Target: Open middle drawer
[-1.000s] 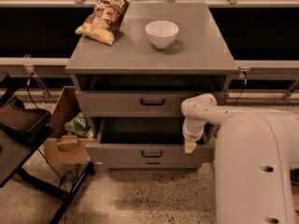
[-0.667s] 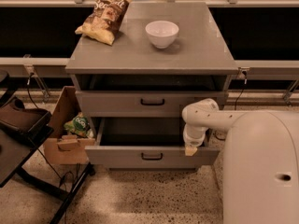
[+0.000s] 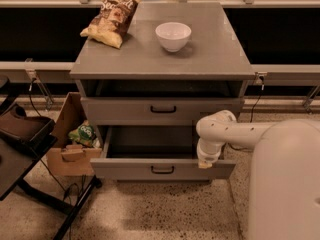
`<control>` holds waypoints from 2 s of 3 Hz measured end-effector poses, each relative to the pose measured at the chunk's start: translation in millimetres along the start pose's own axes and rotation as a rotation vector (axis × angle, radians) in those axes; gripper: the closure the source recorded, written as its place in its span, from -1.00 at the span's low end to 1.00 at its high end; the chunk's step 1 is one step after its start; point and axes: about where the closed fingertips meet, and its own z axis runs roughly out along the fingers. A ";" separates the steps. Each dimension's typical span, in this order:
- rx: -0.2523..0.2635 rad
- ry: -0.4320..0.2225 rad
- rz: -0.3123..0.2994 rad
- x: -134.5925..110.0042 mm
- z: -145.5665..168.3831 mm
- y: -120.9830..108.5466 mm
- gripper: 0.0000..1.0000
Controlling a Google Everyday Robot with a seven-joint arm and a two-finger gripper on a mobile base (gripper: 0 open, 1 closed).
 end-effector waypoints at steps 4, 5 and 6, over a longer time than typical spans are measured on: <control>-0.026 0.018 0.041 13.9 -12.4 46.4 1.00; -0.026 0.018 0.041 13.9 -12.4 46.4 0.64; -0.026 0.018 0.041 13.9 -12.4 46.5 -0.01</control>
Offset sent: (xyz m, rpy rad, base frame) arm -0.2008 -0.0287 0.0805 -0.0605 0.0976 -0.1423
